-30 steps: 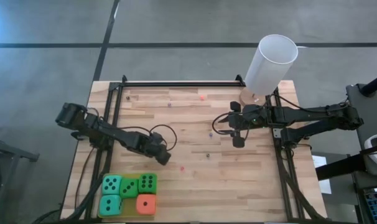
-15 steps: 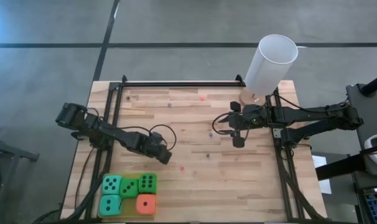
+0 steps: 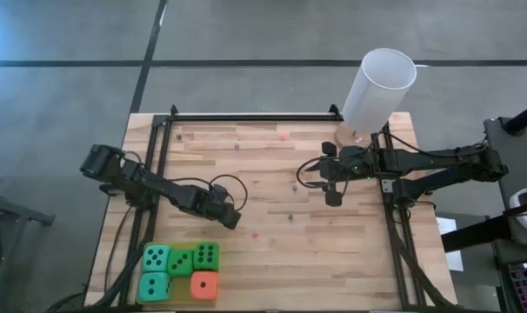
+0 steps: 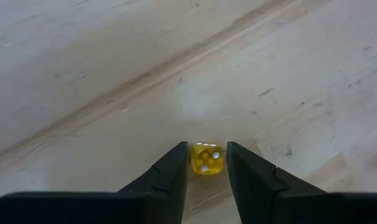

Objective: Pick & Place Dice
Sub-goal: Put the yellow dice into the yellow bin

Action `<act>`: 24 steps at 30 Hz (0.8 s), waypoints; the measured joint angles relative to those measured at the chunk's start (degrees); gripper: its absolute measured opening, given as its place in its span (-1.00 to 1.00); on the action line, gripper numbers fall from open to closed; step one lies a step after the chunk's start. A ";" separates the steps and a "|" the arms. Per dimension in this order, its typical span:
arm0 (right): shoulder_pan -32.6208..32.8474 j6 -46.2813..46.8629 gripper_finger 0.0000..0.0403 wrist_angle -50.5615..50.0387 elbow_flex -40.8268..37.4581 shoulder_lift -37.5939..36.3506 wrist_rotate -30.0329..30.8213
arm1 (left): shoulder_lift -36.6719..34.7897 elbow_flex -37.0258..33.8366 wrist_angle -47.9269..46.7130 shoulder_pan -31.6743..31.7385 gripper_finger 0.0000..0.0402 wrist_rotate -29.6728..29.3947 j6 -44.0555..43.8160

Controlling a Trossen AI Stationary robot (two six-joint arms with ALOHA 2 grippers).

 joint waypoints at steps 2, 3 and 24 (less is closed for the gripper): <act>0.01 0.00 -0.11 0.00 0.00 0.00 0.01 | 0.01 -0.02 0.00 0.00 -0.42 0.07 0.00; -0.01 0.00 -0.11 0.00 0.00 0.00 0.01 | -0.04 -0.02 0.00 0.04 -0.42 0.16 0.00; -0.01 0.00 -0.10 -0.02 0.00 0.02 0.01 | -1.85 -0.38 -0.28 0.04 -0.77 0.40 1.57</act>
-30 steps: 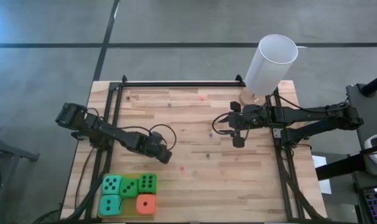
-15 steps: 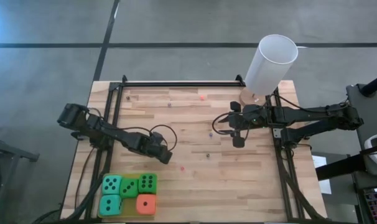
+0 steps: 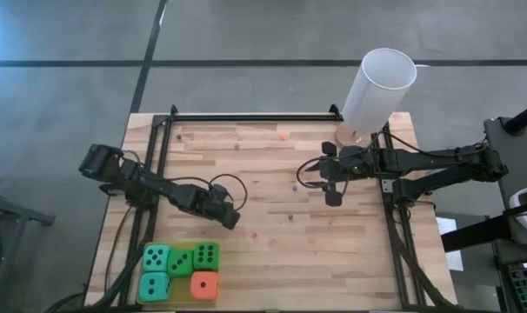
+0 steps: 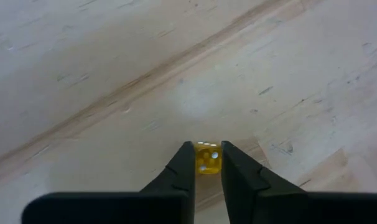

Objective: Pick & Place Dice
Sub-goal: Put the yellow dice into the yellow bin

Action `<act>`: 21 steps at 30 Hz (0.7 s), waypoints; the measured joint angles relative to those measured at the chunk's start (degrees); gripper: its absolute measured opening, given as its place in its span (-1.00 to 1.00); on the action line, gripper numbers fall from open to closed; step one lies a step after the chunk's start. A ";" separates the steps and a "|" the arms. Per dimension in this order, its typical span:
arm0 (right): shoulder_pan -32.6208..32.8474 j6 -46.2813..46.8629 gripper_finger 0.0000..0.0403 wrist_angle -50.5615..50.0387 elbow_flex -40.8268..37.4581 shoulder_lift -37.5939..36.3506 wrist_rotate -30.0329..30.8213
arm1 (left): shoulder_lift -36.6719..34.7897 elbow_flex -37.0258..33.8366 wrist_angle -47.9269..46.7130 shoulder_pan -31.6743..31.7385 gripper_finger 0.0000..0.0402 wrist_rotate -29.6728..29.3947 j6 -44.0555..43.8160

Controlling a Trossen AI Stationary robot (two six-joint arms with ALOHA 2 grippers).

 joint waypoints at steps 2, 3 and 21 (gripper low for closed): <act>0.02 0.00 -0.11 0.00 0.00 -0.02 -0.02 | -0.69 -0.01 -1.13 -0.02 -0.75 0.31 0.18; 0.00 0.00 -0.10 0.00 0.00 -0.02 0.00 | -1.11 -0.01 -2.01 -0.07 -0.74 0.40 0.24; 0.00 0.00 -0.10 0.00 0.00 -0.02 -0.02 | -19.98 -0.01 -7.83 -5.30 -0.72 8.55 11.92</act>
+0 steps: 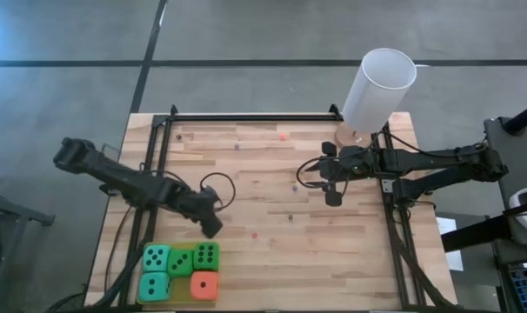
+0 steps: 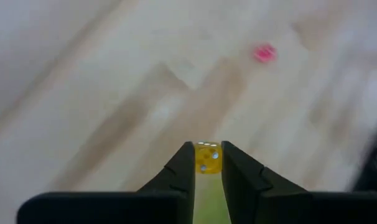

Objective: Pick & Place Dice
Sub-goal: Put the yellow dice into the yellow bin

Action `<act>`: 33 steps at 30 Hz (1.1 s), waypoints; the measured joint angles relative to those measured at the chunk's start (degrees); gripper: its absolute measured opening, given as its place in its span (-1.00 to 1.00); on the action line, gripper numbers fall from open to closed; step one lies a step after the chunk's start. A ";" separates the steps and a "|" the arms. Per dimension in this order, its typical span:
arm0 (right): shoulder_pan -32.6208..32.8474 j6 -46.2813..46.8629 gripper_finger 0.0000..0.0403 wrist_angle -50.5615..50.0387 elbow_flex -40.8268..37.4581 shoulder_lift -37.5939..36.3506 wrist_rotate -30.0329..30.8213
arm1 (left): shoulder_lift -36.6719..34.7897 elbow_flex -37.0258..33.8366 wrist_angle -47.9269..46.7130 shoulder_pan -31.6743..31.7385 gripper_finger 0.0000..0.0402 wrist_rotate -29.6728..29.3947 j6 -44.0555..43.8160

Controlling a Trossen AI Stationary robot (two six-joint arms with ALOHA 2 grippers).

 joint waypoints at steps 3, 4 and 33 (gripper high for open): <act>0.01 0.00 -0.10 0.00 0.00 0.00 0.00 | -2.66 0.00 0.02 -3.18 -0.71 0.99 3.08; 0.00 0.00 -0.11 0.00 0.00 0.00 0.02 | -3.35 0.00 0.02 -4.40 -0.71 1.12 3.93; 0.02 0.00 -0.11 0.00 0.00 0.00 0.00 | -4.73 -0.02 8.93 -29.72 -0.71 1.74 2.91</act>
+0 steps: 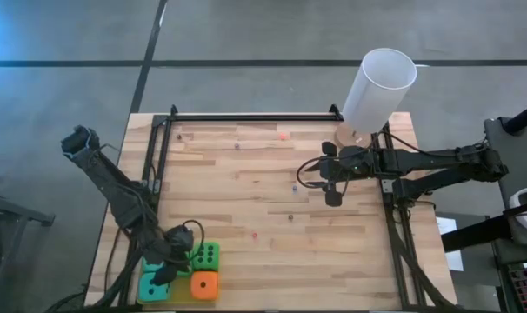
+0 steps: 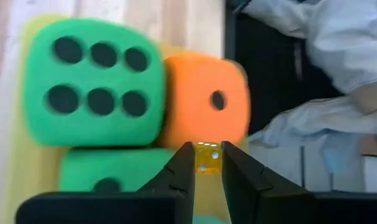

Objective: Pick & Place Dice
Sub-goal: Put the yellow dice into the yellow bin, then put the blue dice into the yellow bin

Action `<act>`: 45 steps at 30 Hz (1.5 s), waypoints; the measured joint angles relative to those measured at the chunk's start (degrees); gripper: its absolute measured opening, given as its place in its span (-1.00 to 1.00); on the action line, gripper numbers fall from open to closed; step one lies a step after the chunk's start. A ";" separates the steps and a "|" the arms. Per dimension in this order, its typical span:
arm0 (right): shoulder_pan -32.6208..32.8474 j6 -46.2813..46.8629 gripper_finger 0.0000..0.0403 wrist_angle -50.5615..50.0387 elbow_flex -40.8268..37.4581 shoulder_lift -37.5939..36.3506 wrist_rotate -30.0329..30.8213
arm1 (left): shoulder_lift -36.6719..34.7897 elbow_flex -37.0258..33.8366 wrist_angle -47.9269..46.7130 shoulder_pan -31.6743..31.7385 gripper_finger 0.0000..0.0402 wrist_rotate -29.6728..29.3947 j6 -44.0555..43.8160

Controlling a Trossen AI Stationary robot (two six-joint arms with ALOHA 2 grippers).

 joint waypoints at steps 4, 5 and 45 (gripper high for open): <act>-0.01 0.00 -0.11 0.00 0.00 0.01 0.00 | -0.01 -0.31 3.77 -0.35 -0.67 0.58 0.11; -0.02 0.00 -0.10 0.00 0.00 0.00 0.00 | 0.08 -0.36 3.74 -0.57 -0.65 0.69 -0.04; 0.00 0.00 -0.11 0.02 0.00 0.00 0.01 | 5.90 2.30 3.53 4.45 0.58 1.91 -3.13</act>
